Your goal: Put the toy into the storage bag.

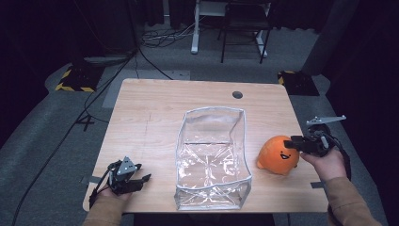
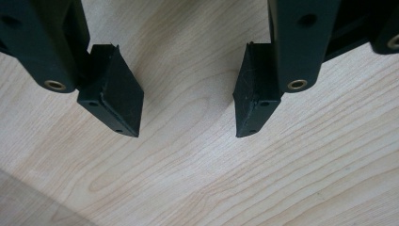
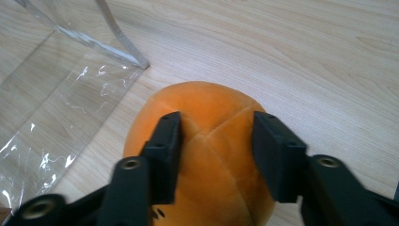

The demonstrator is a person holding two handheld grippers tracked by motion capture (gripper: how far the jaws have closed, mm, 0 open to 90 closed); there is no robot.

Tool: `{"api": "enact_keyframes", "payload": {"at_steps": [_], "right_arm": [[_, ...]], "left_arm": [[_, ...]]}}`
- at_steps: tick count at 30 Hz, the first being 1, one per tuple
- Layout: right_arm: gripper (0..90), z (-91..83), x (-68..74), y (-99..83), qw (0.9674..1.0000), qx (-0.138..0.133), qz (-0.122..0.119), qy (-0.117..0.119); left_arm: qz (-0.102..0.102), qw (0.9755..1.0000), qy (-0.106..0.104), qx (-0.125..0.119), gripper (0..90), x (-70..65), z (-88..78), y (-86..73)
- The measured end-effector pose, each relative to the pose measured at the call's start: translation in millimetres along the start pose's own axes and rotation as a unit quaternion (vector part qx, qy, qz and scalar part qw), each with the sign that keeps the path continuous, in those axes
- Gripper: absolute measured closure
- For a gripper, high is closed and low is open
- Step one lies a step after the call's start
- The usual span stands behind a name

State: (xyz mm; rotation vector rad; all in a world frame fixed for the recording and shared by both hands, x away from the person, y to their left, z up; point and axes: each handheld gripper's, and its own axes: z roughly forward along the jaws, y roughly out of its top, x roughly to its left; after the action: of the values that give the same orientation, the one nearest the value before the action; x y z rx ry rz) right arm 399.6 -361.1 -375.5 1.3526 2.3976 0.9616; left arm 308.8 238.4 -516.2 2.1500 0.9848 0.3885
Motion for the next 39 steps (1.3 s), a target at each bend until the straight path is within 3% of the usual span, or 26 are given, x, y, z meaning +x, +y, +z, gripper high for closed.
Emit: {"api": "enact_keyframes", "payload": {"at_steps": [3,7,21,39], "right_arm": [[73.2,-2.8,7.9,1.9,0.9998,-0.001,-0.019,-0.01],[78.5,-9.9,17.3,7.8,0.9991,-0.008,-0.033,-0.024],[79.7,-42.8,33.4,33.0,0.9963,-0.054,-0.06,-0.028],[80.4,-72.2,48.9,63.4,0.9925,-0.08,-0.088,-0.029]], "left_arm": [[0.0,1.0,0.0,0.0,43.3,0.0,0.0,0.0],[0.0,1.0,0.0,0.0,43.3,0.0,0.0,0.0],[0.0,1.0,0.0,0.0,43.2,0.1,0.0,0.0],[0.003,1.0,0.0,0.0,42.4,0.6,0.7,0.5]]}}
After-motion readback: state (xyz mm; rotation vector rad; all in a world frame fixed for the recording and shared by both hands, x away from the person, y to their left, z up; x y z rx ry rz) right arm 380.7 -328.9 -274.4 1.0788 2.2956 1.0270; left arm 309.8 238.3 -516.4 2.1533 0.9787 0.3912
